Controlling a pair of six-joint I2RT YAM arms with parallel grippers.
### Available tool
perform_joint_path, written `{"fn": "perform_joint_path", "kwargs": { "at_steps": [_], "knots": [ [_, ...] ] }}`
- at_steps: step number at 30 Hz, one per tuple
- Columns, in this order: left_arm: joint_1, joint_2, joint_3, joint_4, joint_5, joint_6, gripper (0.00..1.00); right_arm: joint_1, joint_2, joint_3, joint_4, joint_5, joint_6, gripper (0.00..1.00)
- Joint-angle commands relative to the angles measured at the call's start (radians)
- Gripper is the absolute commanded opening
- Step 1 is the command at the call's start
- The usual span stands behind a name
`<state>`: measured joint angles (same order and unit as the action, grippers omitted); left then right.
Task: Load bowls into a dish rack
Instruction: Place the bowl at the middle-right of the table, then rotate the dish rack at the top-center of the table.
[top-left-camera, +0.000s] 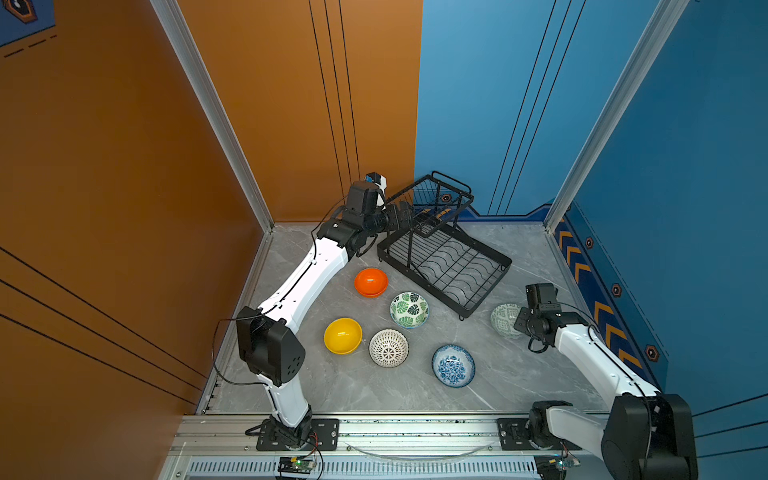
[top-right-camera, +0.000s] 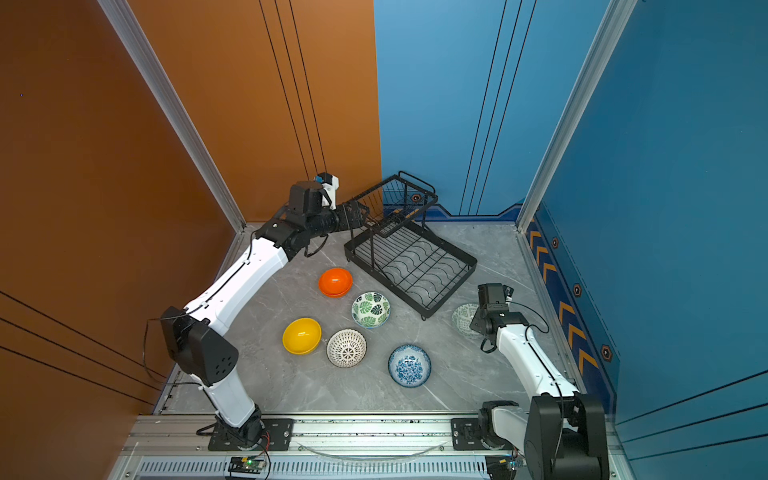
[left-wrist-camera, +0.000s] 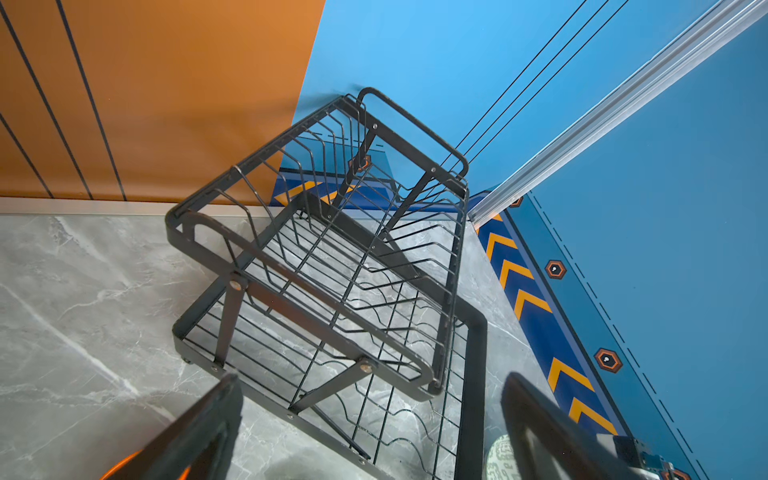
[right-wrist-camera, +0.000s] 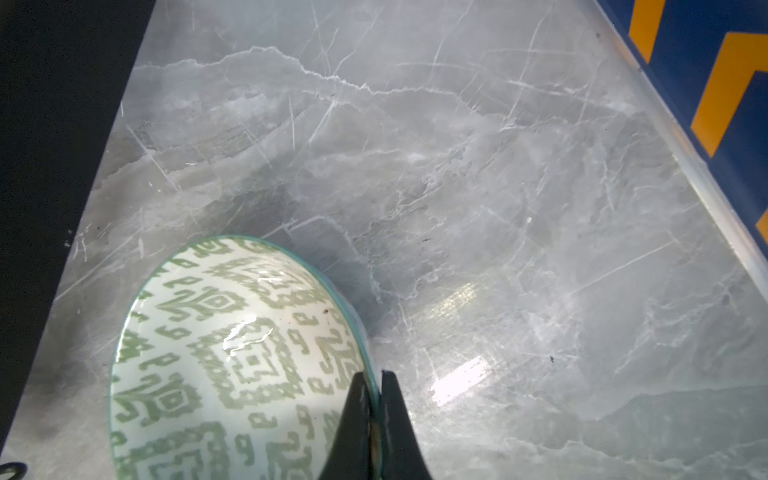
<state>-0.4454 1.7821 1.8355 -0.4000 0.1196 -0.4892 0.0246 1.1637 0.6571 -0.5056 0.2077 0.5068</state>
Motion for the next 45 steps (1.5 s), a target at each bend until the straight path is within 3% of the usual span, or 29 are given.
{"fn": "perform_joint_path", "kwargs": {
  "at_steps": [1,3,9,20,25,29,34,38,45],
  "knots": [
    [-0.004,0.033,0.056,-0.065,-0.018,0.039,0.98,-0.015,-0.012,-0.022,0.057,-0.026,0.014,0.00],
    [-0.007,0.056,0.094,-0.095,-0.027,0.055,0.98,-0.025,-0.013,-0.034,0.068,-0.037,0.009,0.00],
    [-0.018,0.128,0.226,-0.211,-0.066,0.090,1.00,-0.032,-0.004,-0.053,0.097,-0.064,0.003,0.26],
    [-0.030,0.193,0.315,-0.238,-0.027,0.010,0.94,-0.032,-0.030,-0.059,0.113,-0.065,-0.013,0.56],
    [-0.027,0.227,0.350,-0.238,-0.001,-0.016,0.87,-0.034,-0.091,-0.053,0.098,-0.055,-0.005,0.79],
    [-0.023,0.229,0.351,-0.238,-0.008,-0.025,0.88,-0.032,-0.152,-0.017,0.049,-0.055,-0.002,0.99],
    [-0.008,0.243,0.357,-0.234,0.013,-0.058,0.87,-0.020,-0.218,0.077,-0.031,-0.023,-0.017,1.00],
    [0.007,0.264,0.363,-0.213,0.046,-0.096,0.81,-0.019,-0.234,0.163,-0.048,-0.015,-0.031,1.00],
    [0.029,0.307,0.382,-0.179,0.103,-0.172,0.76,-0.026,-0.133,0.277,-0.005,-0.022,-0.050,1.00]
  ]
}}
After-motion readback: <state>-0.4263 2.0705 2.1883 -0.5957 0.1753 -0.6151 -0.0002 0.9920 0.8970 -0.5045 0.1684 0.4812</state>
